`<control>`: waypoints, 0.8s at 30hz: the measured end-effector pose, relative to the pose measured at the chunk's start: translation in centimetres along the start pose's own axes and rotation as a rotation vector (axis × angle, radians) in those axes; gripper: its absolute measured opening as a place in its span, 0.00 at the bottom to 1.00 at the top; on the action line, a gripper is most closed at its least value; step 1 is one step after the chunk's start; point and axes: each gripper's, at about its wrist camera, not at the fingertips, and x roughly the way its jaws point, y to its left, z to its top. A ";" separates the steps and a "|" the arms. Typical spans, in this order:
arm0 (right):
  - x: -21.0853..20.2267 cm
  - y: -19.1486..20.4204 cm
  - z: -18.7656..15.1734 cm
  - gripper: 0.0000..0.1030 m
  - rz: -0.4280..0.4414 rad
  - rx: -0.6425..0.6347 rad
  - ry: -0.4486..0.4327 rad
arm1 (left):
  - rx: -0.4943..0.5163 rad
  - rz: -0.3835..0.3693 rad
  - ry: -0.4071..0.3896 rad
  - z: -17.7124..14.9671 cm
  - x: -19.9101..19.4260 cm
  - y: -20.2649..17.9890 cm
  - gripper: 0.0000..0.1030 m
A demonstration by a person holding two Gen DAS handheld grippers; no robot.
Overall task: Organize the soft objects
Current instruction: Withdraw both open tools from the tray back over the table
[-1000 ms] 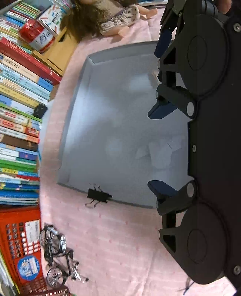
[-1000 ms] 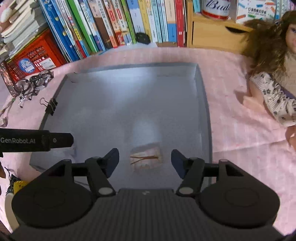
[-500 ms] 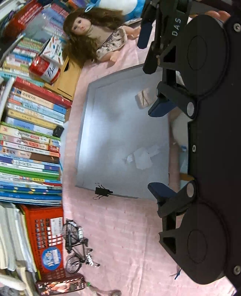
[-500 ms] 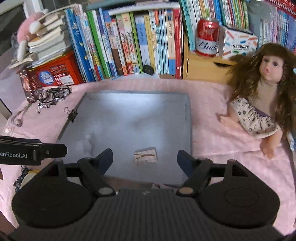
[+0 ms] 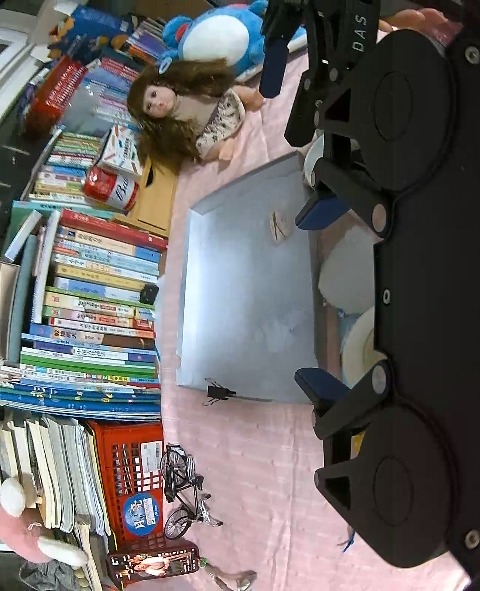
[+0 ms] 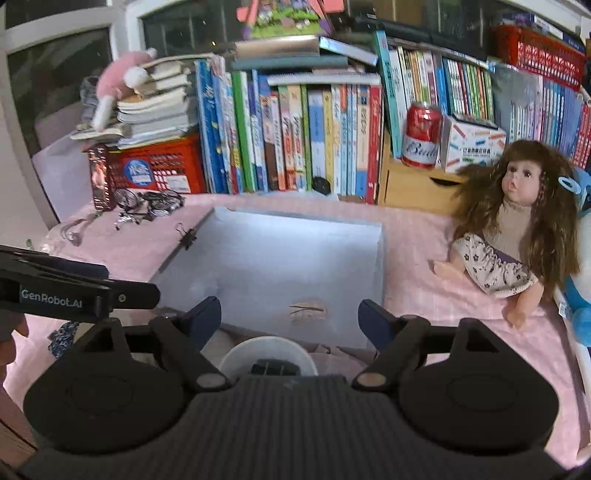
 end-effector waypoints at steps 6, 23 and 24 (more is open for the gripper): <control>-2.0 1.1 -2.0 0.91 0.001 -0.052 -0.088 | 0.041 -0.010 -0.067 -2.2 -1.9 -0.6 0.79; -5.0 3.8 -7.2 0.99 -0.052 -0.139 -0.267 | 0.080 -0.045 -0.182 -9.5 -5.1 -0.2 0.84; -5.1 3.9 -7.5 0.99 -0.056 -0.141 -0.274 | 0.089 -0.038 -0.193 -9.8 -5.3 -0.3 0.85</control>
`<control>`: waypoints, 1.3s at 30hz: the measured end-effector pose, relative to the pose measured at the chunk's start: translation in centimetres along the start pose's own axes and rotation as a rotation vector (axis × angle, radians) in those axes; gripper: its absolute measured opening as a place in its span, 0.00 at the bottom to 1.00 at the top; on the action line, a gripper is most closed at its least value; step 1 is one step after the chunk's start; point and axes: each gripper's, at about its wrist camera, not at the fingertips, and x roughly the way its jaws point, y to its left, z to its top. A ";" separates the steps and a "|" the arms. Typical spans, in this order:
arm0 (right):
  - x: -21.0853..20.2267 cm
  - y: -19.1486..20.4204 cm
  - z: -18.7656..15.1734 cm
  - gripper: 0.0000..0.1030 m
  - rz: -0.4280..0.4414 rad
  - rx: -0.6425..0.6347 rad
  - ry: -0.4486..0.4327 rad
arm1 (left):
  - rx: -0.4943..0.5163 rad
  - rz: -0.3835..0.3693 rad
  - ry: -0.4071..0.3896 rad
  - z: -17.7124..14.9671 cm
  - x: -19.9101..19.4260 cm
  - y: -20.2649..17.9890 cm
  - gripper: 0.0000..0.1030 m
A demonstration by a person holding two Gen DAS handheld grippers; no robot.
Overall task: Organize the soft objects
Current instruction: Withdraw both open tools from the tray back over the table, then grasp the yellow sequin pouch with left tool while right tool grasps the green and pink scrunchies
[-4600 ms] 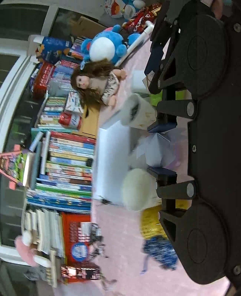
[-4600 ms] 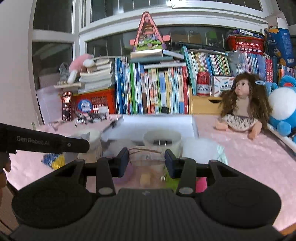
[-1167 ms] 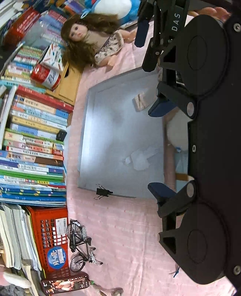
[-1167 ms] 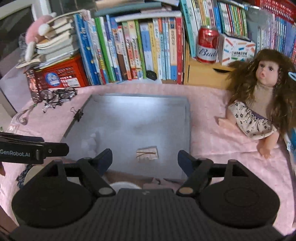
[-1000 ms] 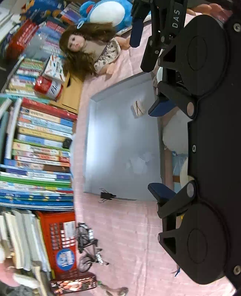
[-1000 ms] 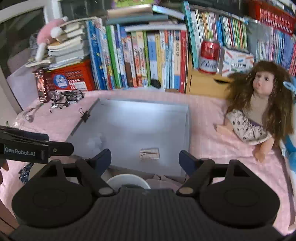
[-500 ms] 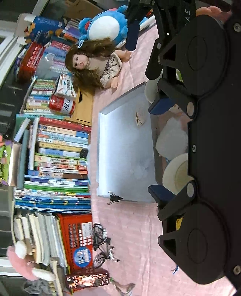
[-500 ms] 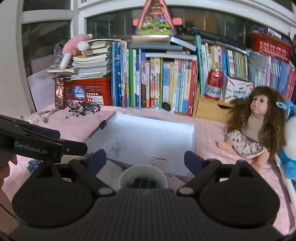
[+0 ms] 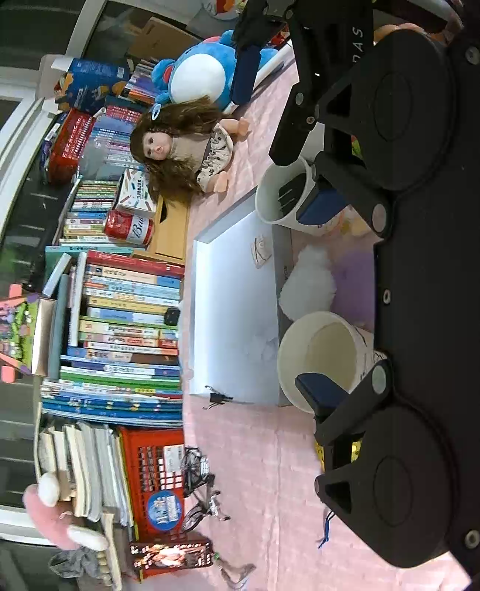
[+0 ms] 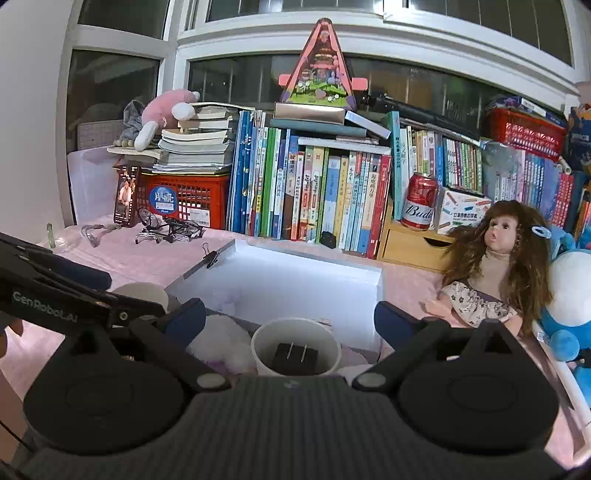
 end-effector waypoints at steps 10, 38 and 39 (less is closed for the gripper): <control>-1.6 0.5 -2.4 1.00 -0.003 0.021 -0.063 | 0.040 0.046 -0.072 -3.4 -1.7 0.3 0.89; -1.0 1.5 -11.5 0.97 -0.086 0.061 0.032 | -0.005 0.230 -0.090 -11.4 0.7 5.2 0.95; -0.9 1.5 -11.7 0.96 -0.086 0.056 0.035 | -0.011 0.233 -0.085 -11.6 0.9 5.4 0.95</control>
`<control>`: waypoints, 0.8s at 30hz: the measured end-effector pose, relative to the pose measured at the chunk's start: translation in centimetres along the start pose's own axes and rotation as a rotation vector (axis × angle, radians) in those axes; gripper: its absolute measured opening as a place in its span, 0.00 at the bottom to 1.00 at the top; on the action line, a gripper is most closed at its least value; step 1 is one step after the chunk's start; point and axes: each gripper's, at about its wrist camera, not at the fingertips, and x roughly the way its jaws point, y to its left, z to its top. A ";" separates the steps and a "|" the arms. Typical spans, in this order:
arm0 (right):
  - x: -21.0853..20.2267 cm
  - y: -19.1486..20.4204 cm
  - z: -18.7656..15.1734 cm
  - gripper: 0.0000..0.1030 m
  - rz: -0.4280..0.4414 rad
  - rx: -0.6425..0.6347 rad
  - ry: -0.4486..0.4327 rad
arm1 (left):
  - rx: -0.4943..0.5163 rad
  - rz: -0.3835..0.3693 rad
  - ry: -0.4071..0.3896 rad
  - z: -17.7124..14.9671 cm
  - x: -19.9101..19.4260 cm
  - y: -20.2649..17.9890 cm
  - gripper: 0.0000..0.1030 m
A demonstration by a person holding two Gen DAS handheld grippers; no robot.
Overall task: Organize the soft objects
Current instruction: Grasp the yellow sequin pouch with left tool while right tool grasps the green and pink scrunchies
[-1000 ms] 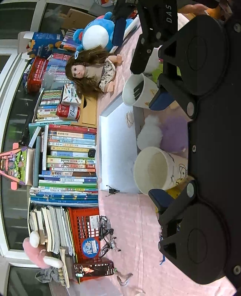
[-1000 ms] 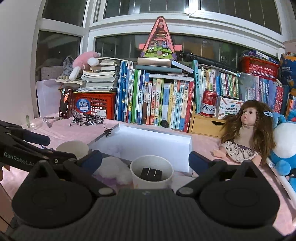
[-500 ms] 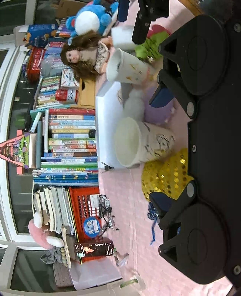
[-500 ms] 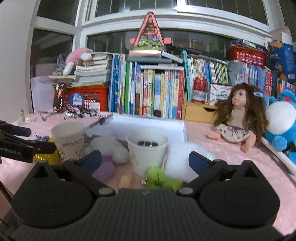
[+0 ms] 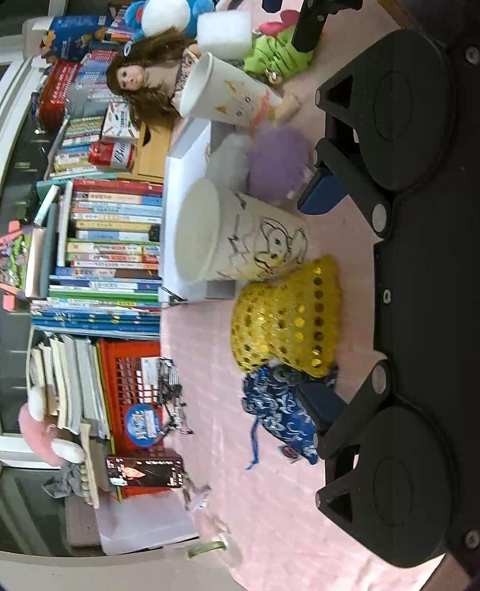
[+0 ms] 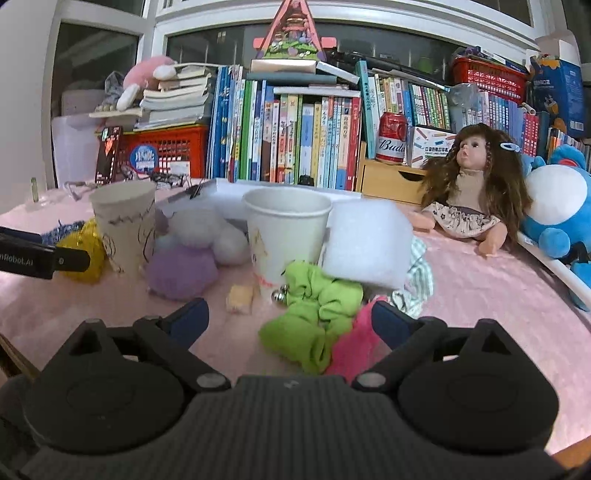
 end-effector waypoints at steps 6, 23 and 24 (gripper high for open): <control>0.4 0.7 -0.6 0.95 -0.013 -0.036 0.003 | -0.026 0.021 0.004 -0.9 0.8 0.5 0.95; 2.4 0.5 -0.7 0.94 -0.065 -0.039 0.023 | -0.032 0.049 0.004 -0.7 2.9 0.7 0.91; 2.5 0.4 -0.7 0.94 -0.067 -0.038 0.022 | -0.031 0.052 0.005 -0.7 3.0 0.6 0.90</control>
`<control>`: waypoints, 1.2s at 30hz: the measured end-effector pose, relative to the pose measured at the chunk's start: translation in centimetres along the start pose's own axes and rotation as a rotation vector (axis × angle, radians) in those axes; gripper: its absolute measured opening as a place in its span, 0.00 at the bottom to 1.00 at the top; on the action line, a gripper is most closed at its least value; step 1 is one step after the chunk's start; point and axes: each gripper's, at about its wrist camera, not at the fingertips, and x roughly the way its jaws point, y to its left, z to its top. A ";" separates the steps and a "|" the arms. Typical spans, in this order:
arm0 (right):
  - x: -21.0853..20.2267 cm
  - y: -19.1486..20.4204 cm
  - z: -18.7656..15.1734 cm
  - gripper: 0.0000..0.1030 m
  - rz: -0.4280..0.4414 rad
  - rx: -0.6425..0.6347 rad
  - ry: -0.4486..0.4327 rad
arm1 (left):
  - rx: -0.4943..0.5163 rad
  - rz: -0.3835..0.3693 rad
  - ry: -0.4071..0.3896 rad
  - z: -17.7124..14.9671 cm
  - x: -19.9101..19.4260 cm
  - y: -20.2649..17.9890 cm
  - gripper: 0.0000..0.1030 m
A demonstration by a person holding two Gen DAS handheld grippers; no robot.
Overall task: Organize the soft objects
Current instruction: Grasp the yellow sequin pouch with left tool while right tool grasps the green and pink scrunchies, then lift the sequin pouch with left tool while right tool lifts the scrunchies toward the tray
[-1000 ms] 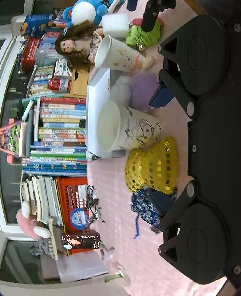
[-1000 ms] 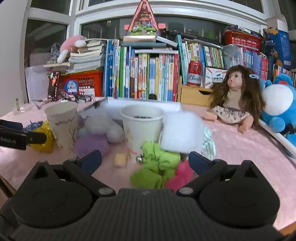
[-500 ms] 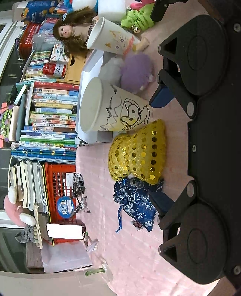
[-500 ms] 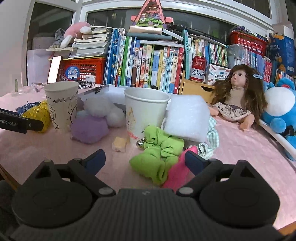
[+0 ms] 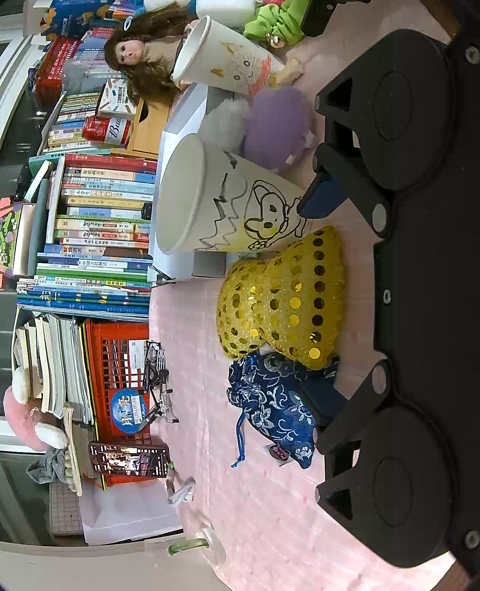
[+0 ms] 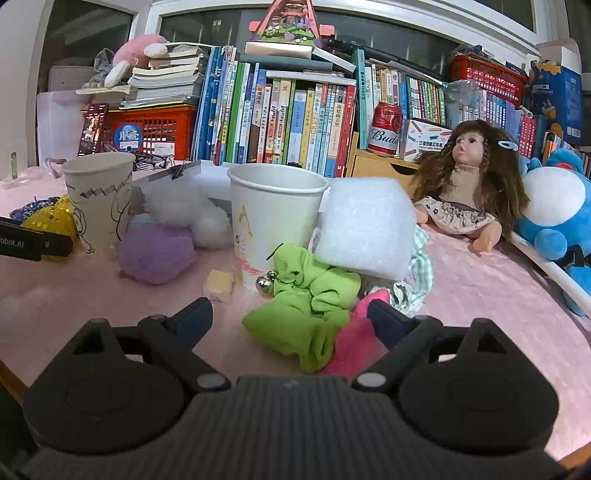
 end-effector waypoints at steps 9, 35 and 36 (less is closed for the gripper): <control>0.4 0.0 -0.2 0.92 -0.020 -0.010 -0.001 | 0.002 -0.014 0.012 0.3 0.5 -0.4 0.58; -3.2 1.3 0.3 0.17 0.004 -0.041 -0.062 | -0.035 -0.067 0.005 -1.2 -5.8 -1.3 0.47; -3.2 1.3 0.3 0.18 -0.001 -0.044 -0.062 | -0.032 -0.065 0.004 -1.3 -6.0 -1.3 0.47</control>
